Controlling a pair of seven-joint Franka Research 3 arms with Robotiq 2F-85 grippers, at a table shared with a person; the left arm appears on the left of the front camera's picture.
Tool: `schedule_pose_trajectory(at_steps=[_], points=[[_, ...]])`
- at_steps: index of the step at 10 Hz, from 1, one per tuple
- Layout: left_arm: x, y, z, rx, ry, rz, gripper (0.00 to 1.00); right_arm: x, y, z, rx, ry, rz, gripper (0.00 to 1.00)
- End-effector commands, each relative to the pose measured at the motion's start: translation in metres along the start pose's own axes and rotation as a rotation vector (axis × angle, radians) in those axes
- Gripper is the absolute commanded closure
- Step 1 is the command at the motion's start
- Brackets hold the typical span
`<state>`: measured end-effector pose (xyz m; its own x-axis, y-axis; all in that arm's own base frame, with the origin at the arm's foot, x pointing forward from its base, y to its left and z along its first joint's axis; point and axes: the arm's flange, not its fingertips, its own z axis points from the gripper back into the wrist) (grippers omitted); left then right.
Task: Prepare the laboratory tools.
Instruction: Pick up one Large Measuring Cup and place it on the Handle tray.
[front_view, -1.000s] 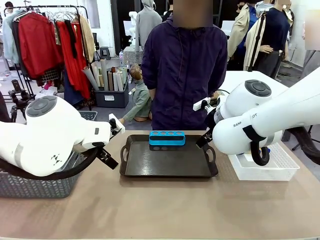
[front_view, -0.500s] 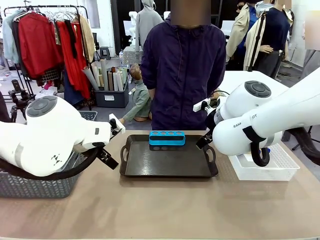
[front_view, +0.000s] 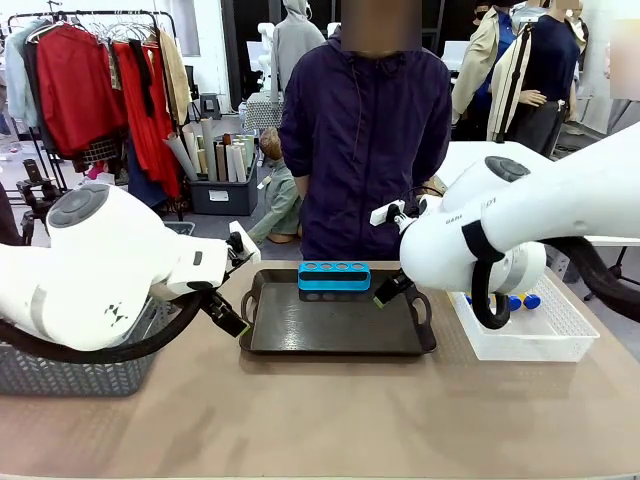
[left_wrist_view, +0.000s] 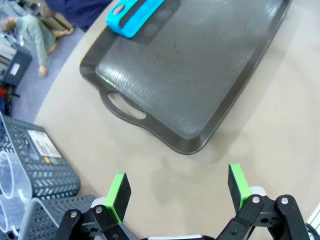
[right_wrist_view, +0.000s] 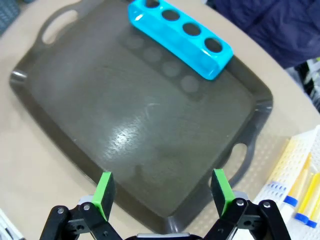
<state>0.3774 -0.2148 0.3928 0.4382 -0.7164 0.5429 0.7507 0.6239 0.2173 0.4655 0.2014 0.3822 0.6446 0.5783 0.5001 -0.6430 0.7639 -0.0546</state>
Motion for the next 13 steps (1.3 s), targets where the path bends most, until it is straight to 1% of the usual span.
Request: schedule_pose_trajectory(at_steps=[1, 2, 3, 4, 5, 6, 7, 10, 11, 12, 13], points=[[-0.023, 0.008, 0.027, -0.046, -0.047, -0.075, 0.00, -0.004, -0.021, 0.022, 0.080, 0.002, 0.047, 0.00], [-0.028, 0.003, 0.041, -0.047, -0.064, -0.132, 0.00, -0.001, -0.020, 0.034, 0.118, 0.003, 0.086, 0.00], [-0.034, 0.001, 0.062, -0.049, -0.076, -0.170, 0.00, 0.004, -0.018, 0.047, 0.130, -0.010, 0.113, 0.00], [-0.039, -0.003, 0.076, -0.049, -0.087, -0.196, 0.00, 0.006, -0.018, 0.062, 0.156, -0.020, 0.158, 0.00], [-0.047, -0.006, 0.087, -0.032, -0.121, -0.231, 0.00, 0.008, -0.018, 0.077, 0.219, -0.043, 0.193, 0.00], [-0.054, -0.008, 0.101, -0.037, -0.135, -0.253, 0.00, 0.010, -0.017, 0.094, 0.209, -0.083, 0.216, 0.00], [-0.064, -0.007, 0.109, -0.036, -0.151, -0.261, 0.00, 0.009, -0.023, 0.105, 0.183, -0.117, 0.219, 0.00], [-0.085, 0.005, 0.115, -0.030, -0.204, -0.275, 0.00, 0.010, -0.049, 0.136, 0.159, -0.216, 0.219, 0.00], [-0.083, 0.006, 0.114, 0.007, -0.181, -0.302, 0.00, 0.006, -0.055, 0.140, 0.152, -0.240, 0.227, 0.00], [0.009, 0.045, 0.120, -0.014, -0.170, -0.255, 0.00, 0.006, -0.061, 0.142, 0.134, -0.262, 0.214, 0.00], [0.009, 0.045, 0.120, -0.014, -0.170, -0.255, 0.00, 0.009, -0.049, 0.145, 0.123, -0.178, 0.198, 0.00]])
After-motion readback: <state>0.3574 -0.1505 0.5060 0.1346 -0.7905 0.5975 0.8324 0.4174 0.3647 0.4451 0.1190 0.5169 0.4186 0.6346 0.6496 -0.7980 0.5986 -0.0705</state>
